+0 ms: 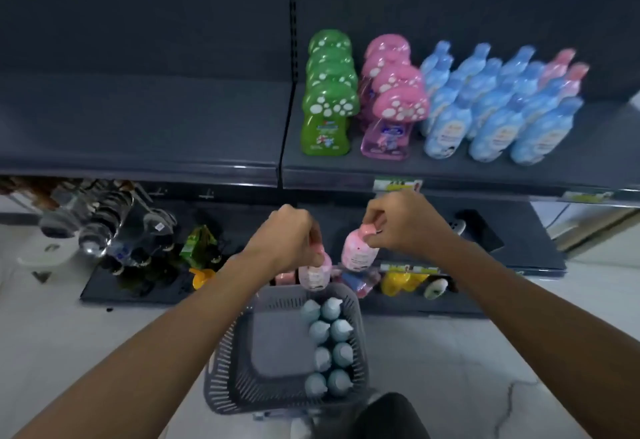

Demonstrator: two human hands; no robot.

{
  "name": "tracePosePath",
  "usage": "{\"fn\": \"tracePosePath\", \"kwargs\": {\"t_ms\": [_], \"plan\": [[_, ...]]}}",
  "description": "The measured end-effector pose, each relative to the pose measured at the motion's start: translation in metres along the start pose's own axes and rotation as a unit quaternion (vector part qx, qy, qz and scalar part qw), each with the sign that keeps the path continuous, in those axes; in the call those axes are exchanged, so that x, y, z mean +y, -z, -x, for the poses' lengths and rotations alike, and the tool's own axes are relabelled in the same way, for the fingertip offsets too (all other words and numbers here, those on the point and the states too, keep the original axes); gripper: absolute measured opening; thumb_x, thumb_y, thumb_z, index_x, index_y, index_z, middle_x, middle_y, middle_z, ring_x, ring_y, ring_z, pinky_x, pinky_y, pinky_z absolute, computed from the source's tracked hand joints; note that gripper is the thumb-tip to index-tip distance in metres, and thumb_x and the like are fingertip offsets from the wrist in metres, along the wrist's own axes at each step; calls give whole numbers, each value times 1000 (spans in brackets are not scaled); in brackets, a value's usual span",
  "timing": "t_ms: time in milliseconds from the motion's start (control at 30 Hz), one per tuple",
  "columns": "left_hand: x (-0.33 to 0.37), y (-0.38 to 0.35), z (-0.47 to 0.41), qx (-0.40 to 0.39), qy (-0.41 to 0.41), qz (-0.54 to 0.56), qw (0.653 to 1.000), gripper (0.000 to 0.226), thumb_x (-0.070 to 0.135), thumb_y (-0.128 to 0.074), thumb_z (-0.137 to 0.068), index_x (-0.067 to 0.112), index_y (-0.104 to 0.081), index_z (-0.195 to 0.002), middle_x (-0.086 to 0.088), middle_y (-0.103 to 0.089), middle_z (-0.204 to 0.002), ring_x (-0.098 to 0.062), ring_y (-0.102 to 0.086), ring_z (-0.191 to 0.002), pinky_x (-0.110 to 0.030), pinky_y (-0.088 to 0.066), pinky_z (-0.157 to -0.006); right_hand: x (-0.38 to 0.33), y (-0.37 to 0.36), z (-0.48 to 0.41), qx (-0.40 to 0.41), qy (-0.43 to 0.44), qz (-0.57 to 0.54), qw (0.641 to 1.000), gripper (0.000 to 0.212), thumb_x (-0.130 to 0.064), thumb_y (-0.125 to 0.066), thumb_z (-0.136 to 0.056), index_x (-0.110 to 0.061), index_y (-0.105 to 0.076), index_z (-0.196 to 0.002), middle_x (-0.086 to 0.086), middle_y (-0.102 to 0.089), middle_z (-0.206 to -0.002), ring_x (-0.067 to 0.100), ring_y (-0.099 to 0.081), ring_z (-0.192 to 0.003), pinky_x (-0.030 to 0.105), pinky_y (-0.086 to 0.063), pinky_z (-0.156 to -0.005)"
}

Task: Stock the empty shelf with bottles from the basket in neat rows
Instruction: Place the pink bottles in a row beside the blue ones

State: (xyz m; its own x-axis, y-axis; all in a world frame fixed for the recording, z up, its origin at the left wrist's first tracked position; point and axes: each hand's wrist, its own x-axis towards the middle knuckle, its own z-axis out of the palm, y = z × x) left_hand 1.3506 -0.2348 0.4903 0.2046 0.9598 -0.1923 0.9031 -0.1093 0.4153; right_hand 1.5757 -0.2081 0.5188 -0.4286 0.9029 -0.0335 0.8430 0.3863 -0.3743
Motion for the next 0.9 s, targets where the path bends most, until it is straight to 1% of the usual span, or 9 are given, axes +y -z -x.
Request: {"fn": "tracePosePath", "kwargs": {"t_ms": [100,233,333,500,600,667,733,800,900], "plan": [[35,28,-8,16,-49,-9,999,22,37,-86,-68,24,-81,-85,7,-76,-81,-11,-71,-77,-34,-61,-77,6,47,9,17,-6,19,1000,16,-28,-83,-65,-22,-76,-78,-12,-69,-71,15,-68,-80,32,-55,-77],[78,57,-18,36,-106,-25,993,27,38,-90,-69,20,-82,-88,6,-77,-81,-8,-70,-75,-31,-60,-73,17,100,21,26,-13,41,999,17,-29,-86,-66,-22,-75,-77,-21,-59,-63,7,-68,-72,29,-56,-69],[109,72,-25,56,-143,-38,987,29,38,-91,-68,19,-82,-87,4,-77,-81,-8,-69,-74,-31,-59,-70,29,131,32,33,-38,41,998,18,-29,-88,-67,-25,-73,-75,-20,-64,-65,-2,-65,-69,28,-58,-70],[157,90,-42,85,-183,-46,978,29,42,-91,-65,22,-82,-84,10,-76,-75,-2,-67,-67,-30,-60,-69,54,176,51,62,-54,35,996,17,-24,-88,-66,-20,-73,-74,-13,-72,-71,0,-68,-72,32,-59,-74],[187,96,-57,73,-198,-39,977,31,44,-90,-65,23,-81,-85,12,-74,-74,2,-66,-68,-30,-60,-70,74,202,58,62,-57,32,996,18,-24,-88,-66,-20,-73,-76,-11,-72,-73,-1,-68,-71,27,-57,-70],[210,99,-68,73,-206,-35,975,34,45,-90,-64,22,-82,-88,13,-74,-76,1,-67,-70,-30,-61,-71,94,218,60,60,-56,35,996,18,-25,-88,-67,-22,-73,-76,-12,-72,-73,-3,-66,-71,18,-51,-64],[234,101,-81,86,-216,-34,972,34,44,-90,-64,22,-82,-89,14,-74,-76,2,-67,-71,-25,-59,-69,115,236,60,60,-56,38,996,18,-25,-88,-67,-22,-73,-75,-14,-71,-71,-6,-65,-69,14,-45,-61],[259,101,-93,96,-223,-35,969,31,42,-89,-65,21,-82,-87,15,-74,-75,4,-67,-69,-21,-58,-67,138,253,59,59,-51,35,996,17,-24,-88,-66,-22,-73,-74,-15,-71,-67,-7,-65,-67,18,-49,-63],[297,96,-108,86,-230,-23,969,27,38,-88,-66,21,-82,-86,15,-74,-74,3,-67,-70,-28,-61,-70,173,274,62,54,-48,31,997,17,-26,-88,-63,-24,-73,-71,-18,-71,-66,-5,-67,-67,27,-58,-69]]}}
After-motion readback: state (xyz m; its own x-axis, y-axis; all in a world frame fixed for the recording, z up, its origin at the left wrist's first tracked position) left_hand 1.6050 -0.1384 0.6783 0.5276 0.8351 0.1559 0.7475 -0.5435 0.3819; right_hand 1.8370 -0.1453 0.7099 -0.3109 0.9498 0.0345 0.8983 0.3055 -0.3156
